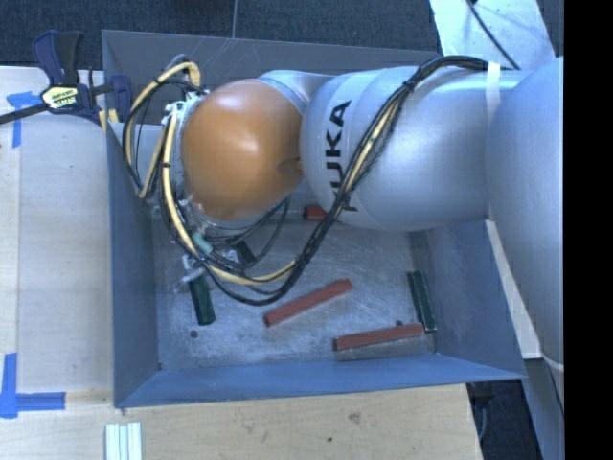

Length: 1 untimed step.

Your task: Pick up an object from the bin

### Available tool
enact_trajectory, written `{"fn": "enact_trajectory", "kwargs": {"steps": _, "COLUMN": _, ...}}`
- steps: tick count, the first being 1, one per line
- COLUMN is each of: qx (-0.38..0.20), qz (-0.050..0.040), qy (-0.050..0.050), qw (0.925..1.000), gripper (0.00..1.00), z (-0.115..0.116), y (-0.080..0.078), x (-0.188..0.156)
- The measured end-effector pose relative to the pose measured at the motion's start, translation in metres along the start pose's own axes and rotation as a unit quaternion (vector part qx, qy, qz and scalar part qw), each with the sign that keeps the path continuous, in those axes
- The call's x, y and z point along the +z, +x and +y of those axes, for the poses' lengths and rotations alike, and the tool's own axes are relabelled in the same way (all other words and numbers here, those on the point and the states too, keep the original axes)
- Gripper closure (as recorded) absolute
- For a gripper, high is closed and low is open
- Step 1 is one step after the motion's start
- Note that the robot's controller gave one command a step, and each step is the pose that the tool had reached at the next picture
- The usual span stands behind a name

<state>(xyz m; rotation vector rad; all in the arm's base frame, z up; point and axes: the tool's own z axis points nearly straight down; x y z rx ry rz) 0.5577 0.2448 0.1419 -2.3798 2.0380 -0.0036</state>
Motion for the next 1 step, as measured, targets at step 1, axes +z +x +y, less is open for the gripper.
{"fn": "enact_trajectory", "kwargs": {"steps": 1, "qx": 0.001, "qz": -0.0001, "qy": 0.0, "qw": 1.0, "gripper": 1.0, "z": -0.0024, "y": -0.0009, "x": -0.057}}
